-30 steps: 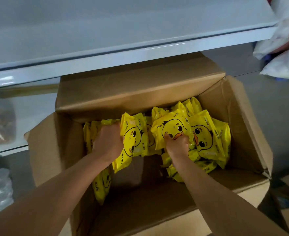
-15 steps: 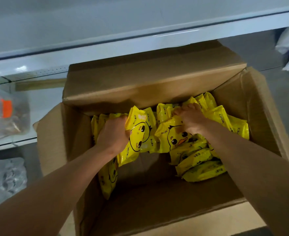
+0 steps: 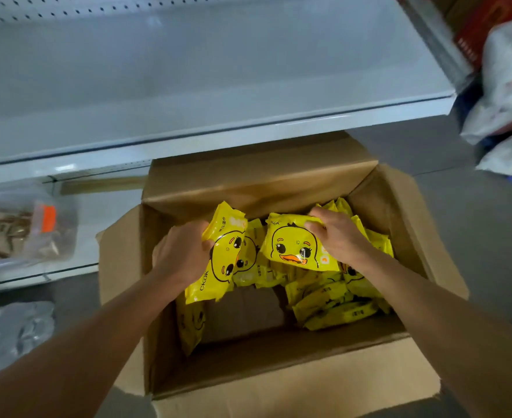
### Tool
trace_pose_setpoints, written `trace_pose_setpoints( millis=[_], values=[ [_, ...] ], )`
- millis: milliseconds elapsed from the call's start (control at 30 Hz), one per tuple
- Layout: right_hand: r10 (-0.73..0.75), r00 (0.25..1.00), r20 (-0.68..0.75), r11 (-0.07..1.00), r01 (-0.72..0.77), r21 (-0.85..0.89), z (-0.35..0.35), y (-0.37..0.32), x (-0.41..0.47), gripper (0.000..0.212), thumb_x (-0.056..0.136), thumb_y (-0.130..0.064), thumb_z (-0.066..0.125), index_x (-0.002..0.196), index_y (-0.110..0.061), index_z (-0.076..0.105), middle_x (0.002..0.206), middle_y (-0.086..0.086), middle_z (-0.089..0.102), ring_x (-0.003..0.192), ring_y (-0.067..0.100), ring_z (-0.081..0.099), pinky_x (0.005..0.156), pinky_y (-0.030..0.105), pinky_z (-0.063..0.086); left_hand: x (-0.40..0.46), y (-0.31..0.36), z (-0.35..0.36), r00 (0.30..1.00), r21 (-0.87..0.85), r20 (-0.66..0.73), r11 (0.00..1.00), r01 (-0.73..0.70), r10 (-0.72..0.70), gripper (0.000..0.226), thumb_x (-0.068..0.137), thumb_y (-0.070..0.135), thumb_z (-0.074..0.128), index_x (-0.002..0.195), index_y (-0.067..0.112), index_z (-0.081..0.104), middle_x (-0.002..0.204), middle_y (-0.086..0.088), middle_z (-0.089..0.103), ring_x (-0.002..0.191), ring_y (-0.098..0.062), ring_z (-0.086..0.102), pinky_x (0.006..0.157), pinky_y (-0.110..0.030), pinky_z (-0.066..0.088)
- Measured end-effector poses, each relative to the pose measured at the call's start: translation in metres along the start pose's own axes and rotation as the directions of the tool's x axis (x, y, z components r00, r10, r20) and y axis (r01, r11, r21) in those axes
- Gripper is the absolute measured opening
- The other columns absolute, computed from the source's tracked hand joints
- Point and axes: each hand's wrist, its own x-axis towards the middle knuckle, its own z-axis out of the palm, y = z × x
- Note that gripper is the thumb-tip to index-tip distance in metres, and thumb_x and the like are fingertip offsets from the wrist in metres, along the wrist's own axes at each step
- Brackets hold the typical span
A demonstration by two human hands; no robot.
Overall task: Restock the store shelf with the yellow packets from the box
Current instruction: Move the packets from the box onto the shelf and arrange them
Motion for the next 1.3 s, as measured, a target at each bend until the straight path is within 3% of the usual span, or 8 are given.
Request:
trace_pose_setpoints(
  millis=[233, 367, 467, 667, 767, 900, 1133, 1300],
  values=[
    [-0.128, 0.967, -0.220, 0.992, 0.121, -0.046, -0.103, -0.060, -0.034, 0.028, 0.097, -0.030, 0.044, 0.107, -0.007, 0.056, 0.088, 0.018, 0.063, 0.083, 0.035, 0.060, 0.062, 0.030, 0.033, -0.030, 0.035, -0.083, 0.997, -0.027, -0.056, 0.998, -0.050, 0.048, 0.015, 0.094, 0.020, 0.050, 0.105, 0.016, 0.060, 0.095, -0.011, 0.063, 0.096, -0.033, 0.058, 0.073, -0.034, 0.039],
    [-0.175, 0.923, -0.343, 0.982, 0.188, 0.007, -0.164, -0.096, -0.051, 0.039, 0.092, -0.038, 0.039, 0.099, -0.004, 0.057, 0.084, 0.023, 0.063, 0.081, 0.038, 0.059, 0.063, 0.032, 0.033, -0.048, 0.054, -0.136, 0.994, -0.048, -0.107, 0.998, -0.039, 0.034, 0.009, 0.092, 0.017, 0.046, 0.090, 0.017, 0.055, 0.090, -0.007, 0.060, 0.092, -0.032, 0.059, 0.072, -0.035, 0.043],
    [-0.199, 0.882, -0.427, 0.964, 0.254, 0.075, -0.207, -0.123, -0.070, 0.042, 0.084, -0.038, 0.037, 0.090, -0.001, 0.057, 0.068, 0.014, 0.054, 0.070, 0.034, 0.053, 0.058, 0.031, 0.028, -0.063, 0.071, -0.178, 0.983, -0.033, -0.177, 0.998, -0.052, 0.046, 0.017, 0.091, 0.019, 0.046, 0.074, 0.022, 0.045, 0.094, -0.010, 0.063, 0.094, -0.034, 0.057, 0.070, -0.034, 0.041],
    [-0.310, 0.819, -0.482, 0.926, 0.375, 0.042, -0.284, -0.158, -0.092, 0.015, 0.096, -0.019, 0.046, 0.086, -0.009, 0.053, 0.068, 0.006, 0.050, 0.069, 0.025, 0.045, 0.058, 0.032, 0.023, -0.093, 0.097, -0.252, 0.932, 0.109, -0.356, 0.993, -0.037, 0.074, 0.009, 0.092, 0.029, 0.047, 0.094, 0.022, 0.052, 0.104, -0.008, 0.064, 0.096, -0.031, 0.059, 0.070, -0.030, 0.038],
    [-0.377, 0.767, -0.519, 0.886, 0.462, 0.040, -0.318, -0.178, -0.095, 0.017, 0.096, -0.018, 0.046, 0.079, -0.013, 0.047, 0.061, -0.001, 0.044, 0.061, 0.019, 0.043, 0.053, 0.019, 0.030, -0.108, 0.110, -0.290, 0.910, 0.119, -0.405, 0.992, -0.047, 0.092, 0.013, 0.092, 0.029, 0.045, 0.097, 0.021, 0.053, 0.108, -0.008, 0.062, 0.100, -0.030, 0.058, 0.073, -0.031, 0.039],
    [-0.427, 0.718, -0.550, 0.842, 0.537, 0.048, -0.356, -0.204, -0.092, 0.018, 0.097, -0.017, 0.046, 0.079, -0.014, 0.045, 0.061, -0.005, 0.043, 0.060, 0.007, 0.041, 0.055, 0.015, 0.032, -0.122, 0.120, -0.333, 0.887, 0.077, -0.448, 0.994, -0.083, 0.109, 0.019, 0.092, 0.022, 0.044, 0.073, 0.023, 0.040, 0.103, -0.009, 0.062, 0.096, -0.029, 0.056, 0.076, -0.034, 0.044],
    [-0.413, 0.687, -0.597, 0.822, 0.564, 0.081, -0.400, -0.242, -0.071, 0.030, 0.097, -0.017, 0.045, 0.068, -0.021, 0.038, 0.061, -0.002, 0.041, 0.060, 0.016, 0.038, 0.055, 0.025, 0.030, -0.121, 0.131, -0.403, 0.830, 0.066, -0.547, 0.994, -0.091, 0.112, 0.024, 0.096, 0.020, 0.045, 0.118, 0.016, 0.054, 0.122, -0.009, 0.056, 0.108, -0.029, 0.053, 0.087, -0.038, 0.047],
    [-0.403, 0.674, -0.620, 0.833, 0.551, 0.058, -0.424, -0.265, -0.043, 0.019, 0.097, -0.018, 0.045, 0.079, -0.018, 0.047, 0.071, 0.004, 0.051, 0.068, 0.023, 0.047, 0.058, 0.022, 0.035, -0.105, 0.131, -0.456, 0.798, -0.093, -0.596, 0.979, -0.181, 0.090, 0.015, 0.095, 0.014, 0.046, 0.100, 0.004, 0.056, 0.104, -0.022, 0.055, 0.068, -0.028, 0.054, 0.060, -0.032, 0.044]
  ],
)
